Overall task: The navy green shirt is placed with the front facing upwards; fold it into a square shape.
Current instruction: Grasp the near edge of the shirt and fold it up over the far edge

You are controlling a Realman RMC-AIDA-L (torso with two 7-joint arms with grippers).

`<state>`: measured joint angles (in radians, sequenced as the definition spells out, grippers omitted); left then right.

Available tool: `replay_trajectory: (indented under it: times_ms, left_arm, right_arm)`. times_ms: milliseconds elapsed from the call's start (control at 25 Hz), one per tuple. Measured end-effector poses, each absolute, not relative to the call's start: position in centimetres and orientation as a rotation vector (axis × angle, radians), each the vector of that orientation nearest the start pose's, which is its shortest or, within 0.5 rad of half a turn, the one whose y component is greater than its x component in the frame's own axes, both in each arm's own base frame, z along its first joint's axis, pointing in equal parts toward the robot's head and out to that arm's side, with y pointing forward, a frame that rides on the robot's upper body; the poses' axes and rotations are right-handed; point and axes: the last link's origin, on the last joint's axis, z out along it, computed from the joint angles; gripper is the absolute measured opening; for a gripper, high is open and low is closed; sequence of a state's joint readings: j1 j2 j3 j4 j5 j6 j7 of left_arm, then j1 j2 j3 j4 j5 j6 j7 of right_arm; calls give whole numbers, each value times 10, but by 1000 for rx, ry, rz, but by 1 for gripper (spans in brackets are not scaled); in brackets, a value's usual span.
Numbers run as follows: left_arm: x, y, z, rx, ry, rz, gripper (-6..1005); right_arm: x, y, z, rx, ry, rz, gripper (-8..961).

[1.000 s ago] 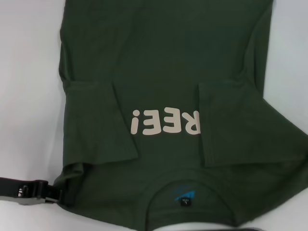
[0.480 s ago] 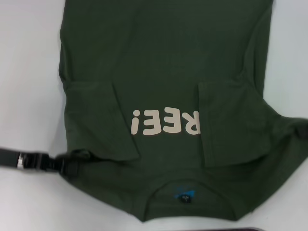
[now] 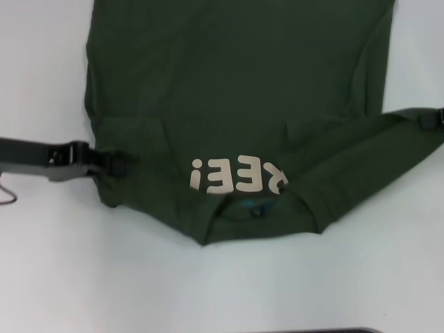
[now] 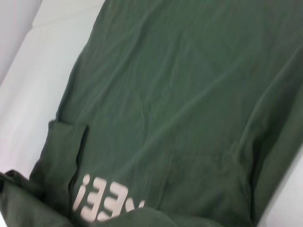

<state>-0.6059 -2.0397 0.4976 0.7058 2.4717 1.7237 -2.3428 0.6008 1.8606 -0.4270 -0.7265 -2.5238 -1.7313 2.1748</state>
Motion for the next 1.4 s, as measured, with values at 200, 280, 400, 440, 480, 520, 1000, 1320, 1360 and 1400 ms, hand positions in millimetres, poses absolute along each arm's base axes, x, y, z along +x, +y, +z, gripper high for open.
replay_trajectory:
  times_ms: [200,280,400,440,480,520,1000,1320,1360,1400]
  left_arm:
    - [-278,333,16,-2378,-1947,-397,14]
    - [-274,338,17,-2374,-1933,-415,14]
    - [-267,345,18,-2378,-1908,-455,14]
    - [-265,348,19,-2374,-1899,-476,14]
    - [-263,350,19,-2367,-1892,-501,15]
    - [-262,353,20,-2359,-1886,-529,15]
    - [-258,379,29,-2173,-1815,-789,15]
    - [-260,389,8,-2086,-1746,-881,15]
    - [-260,391,6,-2077,-1731,-891,15]
    - [-260,392,5,-2070,-1720,-898,15]
  right_arm:
    - [318,337,106,-2375,1656,282,29]
    - [316,339,107,-2374,1652,313,29]
    - [313,340,111,-2365,1650,365,29]
    - [313,340,112,-2360,1649,382,29]
    - [313,341,113,-2354,1646,396,28]
    - [313,341,113,-2347,1645,410,28]
    - [316,354,117,-2200,1608,585,28]
    - [322,367,84,-2095,1558,587,28]
    - [323,369,80,-2079,1545,590,28]
    - [324,370,77,-2065,1531,595,28]
